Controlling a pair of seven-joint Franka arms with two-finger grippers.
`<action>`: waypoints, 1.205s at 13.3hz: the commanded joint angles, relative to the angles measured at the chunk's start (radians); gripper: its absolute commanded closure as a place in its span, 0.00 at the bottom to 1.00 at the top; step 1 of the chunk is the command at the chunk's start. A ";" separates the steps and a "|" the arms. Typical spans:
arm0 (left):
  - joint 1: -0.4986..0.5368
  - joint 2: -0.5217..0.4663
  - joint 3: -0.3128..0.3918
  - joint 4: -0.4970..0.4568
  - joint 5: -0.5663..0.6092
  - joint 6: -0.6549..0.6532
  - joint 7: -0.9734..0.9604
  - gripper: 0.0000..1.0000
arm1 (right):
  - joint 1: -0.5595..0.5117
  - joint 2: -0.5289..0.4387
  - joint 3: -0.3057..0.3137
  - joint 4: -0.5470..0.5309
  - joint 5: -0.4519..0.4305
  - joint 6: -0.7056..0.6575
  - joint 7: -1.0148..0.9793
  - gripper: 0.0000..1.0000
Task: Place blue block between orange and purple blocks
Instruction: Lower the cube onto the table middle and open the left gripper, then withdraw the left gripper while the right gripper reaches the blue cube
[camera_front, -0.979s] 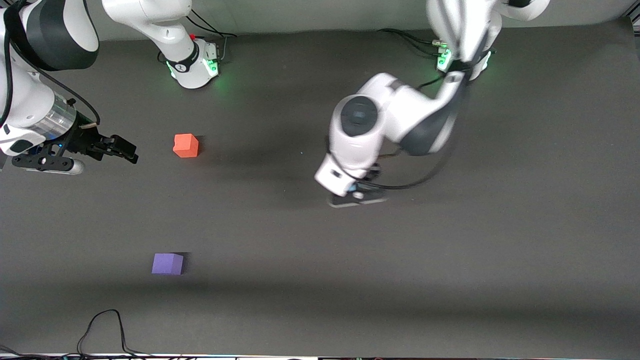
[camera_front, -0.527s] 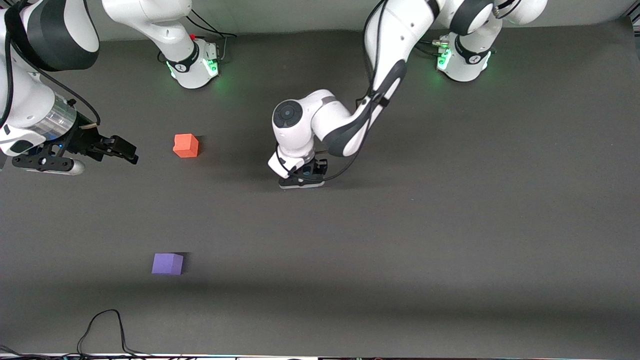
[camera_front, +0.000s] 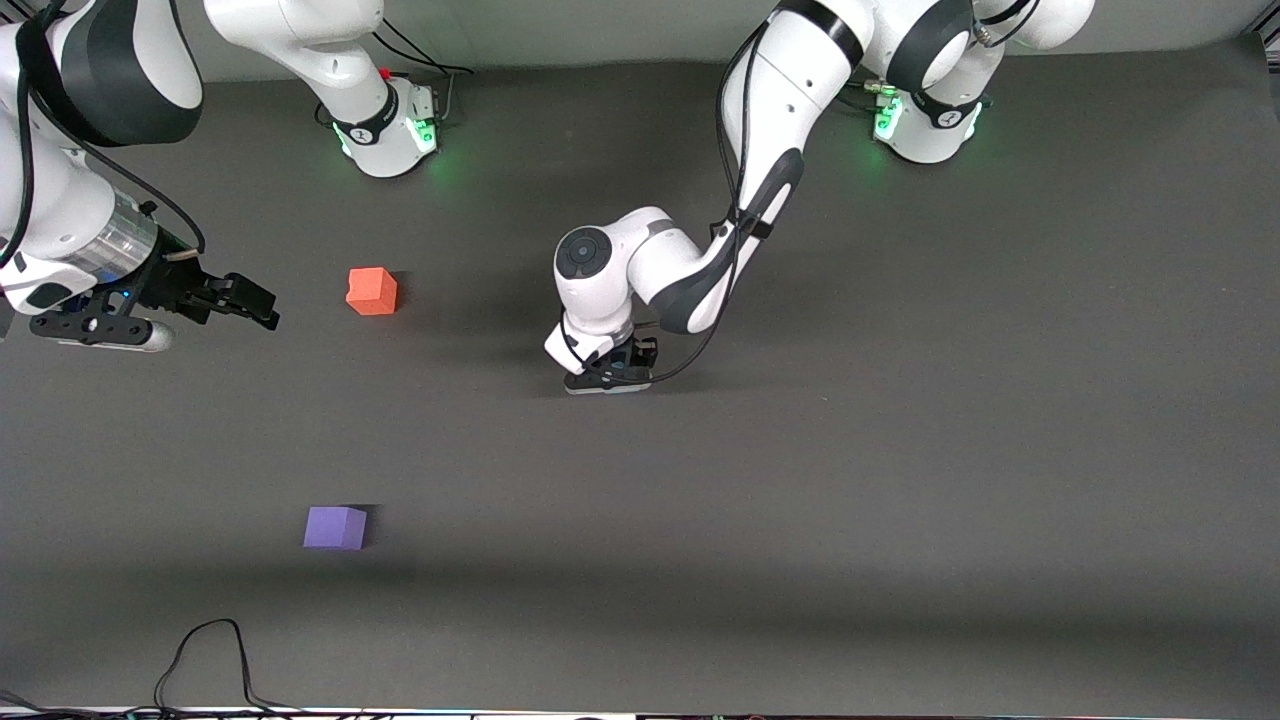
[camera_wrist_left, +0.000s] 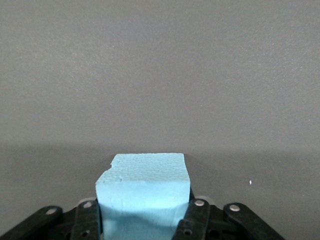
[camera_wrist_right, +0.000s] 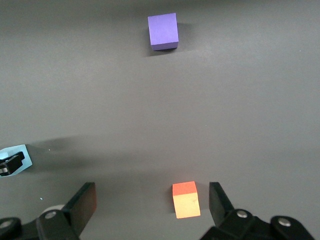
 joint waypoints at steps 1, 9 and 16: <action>-0.005 0.014 0.006 0.024 0.018 0.001 -0.004 0.00 | 0.007 -0.002 -0.007 -0.007 0.004 0.012 -0.022 0.00; 0.229 -0.249 -0.011 0.008 -0.129 -0.223 0.211 0.00 | 0.042 0.027 0.003 0.005 0.007 0.014 -0.003 0.00; 0.705 -0.463 -0.003 -0.052 -0.196 -0.514 0.727 0.00 | 0.207 0.279 0.143 0.262 0.007 0.014 0.216 0.00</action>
